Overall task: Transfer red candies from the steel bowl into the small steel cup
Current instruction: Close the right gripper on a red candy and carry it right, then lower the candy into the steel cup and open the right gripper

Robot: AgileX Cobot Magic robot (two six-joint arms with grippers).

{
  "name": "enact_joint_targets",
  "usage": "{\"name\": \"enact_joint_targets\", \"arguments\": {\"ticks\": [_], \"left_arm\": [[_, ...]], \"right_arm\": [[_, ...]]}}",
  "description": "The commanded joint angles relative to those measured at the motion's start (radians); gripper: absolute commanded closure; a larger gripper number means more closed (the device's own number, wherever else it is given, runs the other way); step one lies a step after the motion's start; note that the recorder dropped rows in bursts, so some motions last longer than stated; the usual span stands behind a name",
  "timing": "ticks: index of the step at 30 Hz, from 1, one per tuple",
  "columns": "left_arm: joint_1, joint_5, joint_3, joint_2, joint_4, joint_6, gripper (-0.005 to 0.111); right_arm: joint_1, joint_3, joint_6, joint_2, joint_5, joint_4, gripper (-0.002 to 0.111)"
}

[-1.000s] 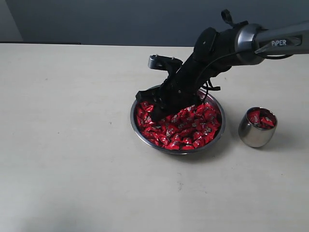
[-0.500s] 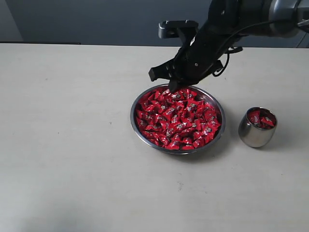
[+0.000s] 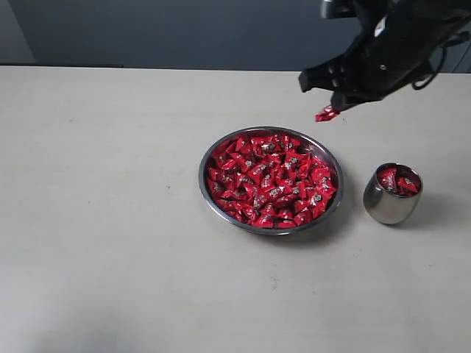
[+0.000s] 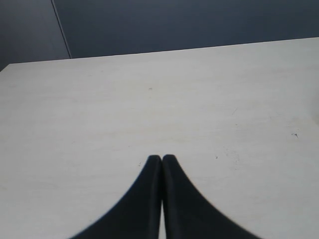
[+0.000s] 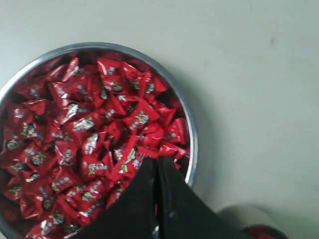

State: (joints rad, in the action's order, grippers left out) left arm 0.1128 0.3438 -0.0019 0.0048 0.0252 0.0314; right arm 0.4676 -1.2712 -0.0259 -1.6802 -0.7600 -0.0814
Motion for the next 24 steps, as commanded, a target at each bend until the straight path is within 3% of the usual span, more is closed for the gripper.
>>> {"name": "enact_joint_targets", "arguments": {"ticks": [1, 10, 24], "left_arm": [[-0.005, -0.010, 0.002, -0.005, 0.002, -0.002, 0.106], [-0.005, -0.010, 0.002, -0.005, 0.002, -0.002, 0.106], [-0.005, -0.010, 0.002, -0.005, 0.002, -0.002, 0.106]], "right_arm": [[-0.073, 0.135, -0.004, 0.151, 0.040, 0.017, 0.109], [-0.189, 0.326, -0.048, 0.294, 0.053, 0.101, 0.109], [-0.188, 0.399, -0.048, 0.187, 0.141, 0.064, 0.109]]}}
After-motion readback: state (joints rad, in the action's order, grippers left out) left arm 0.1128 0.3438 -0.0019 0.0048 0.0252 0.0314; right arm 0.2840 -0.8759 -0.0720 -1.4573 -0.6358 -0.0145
